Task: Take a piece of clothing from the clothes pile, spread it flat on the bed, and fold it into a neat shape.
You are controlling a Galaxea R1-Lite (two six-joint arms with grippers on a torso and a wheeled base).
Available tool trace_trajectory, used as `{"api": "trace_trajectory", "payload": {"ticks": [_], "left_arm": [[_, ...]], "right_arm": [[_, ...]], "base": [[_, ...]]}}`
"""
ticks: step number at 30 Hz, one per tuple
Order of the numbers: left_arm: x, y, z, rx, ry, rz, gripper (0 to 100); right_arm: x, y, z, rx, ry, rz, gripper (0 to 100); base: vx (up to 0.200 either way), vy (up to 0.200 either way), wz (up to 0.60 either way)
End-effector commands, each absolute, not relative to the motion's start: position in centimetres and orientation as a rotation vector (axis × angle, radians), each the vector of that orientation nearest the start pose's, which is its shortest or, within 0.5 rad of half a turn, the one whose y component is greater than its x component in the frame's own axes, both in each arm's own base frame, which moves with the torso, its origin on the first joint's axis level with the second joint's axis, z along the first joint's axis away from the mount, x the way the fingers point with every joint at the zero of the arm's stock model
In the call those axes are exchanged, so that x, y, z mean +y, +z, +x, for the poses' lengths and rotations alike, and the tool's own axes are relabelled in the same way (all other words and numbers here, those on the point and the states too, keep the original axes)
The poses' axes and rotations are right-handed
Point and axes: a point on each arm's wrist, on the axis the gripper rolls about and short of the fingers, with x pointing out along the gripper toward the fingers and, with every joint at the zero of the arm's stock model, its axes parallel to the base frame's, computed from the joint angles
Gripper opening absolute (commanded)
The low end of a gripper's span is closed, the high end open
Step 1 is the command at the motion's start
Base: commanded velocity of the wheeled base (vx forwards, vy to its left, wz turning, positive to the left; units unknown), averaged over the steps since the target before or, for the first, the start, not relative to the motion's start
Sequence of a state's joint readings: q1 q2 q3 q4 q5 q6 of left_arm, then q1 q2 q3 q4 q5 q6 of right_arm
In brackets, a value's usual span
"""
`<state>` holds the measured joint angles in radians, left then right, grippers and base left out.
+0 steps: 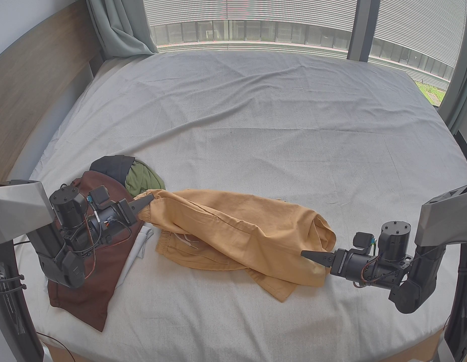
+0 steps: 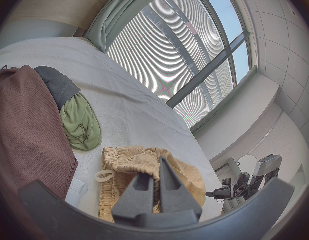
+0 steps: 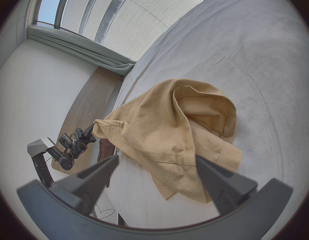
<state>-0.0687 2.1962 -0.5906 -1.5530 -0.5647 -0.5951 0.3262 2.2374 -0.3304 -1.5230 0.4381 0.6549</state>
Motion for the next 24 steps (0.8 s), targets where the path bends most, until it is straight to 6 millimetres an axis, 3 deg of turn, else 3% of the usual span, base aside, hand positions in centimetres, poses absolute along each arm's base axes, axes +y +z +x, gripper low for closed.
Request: {"api": "trace_trajectory", "payload": {"ticks": [1,13,17,19,24], "left_arm": [[-3.6,6.1,34.2,0.238,-0.599,-0.588,0],[-3.5,6.1,34.3,0.237,-0.598,-0.588,0],[-3.5,6.1,34.3,0.235,-0.597,-0.587,0],[-3.5,6.1,34.3,0.235,-0.599,-0.587,0],[-3.6,6.0,34.3,0.238,-0.598,-0.588,0]], "right_arm": [[10.3,0.1,27.3,0.645,0.593,0.635,0],[9.5,0.6,27.4,0.626,0.598,0.644,0],[8.3,2.6,27.6,0.566,0.635,0.660,0],[6.8,4.4,27.7,0.519,0.693,0.676,0],[5.2,5.6,27.5,0.508,0.742,0.716,0]], "base": [[0.000,0.000,0.00],[0.000,0.000,0.00],[0.000,0.000,0.00],[0.000,0.000,0.00],[0.000,0.000,0.00]]}}
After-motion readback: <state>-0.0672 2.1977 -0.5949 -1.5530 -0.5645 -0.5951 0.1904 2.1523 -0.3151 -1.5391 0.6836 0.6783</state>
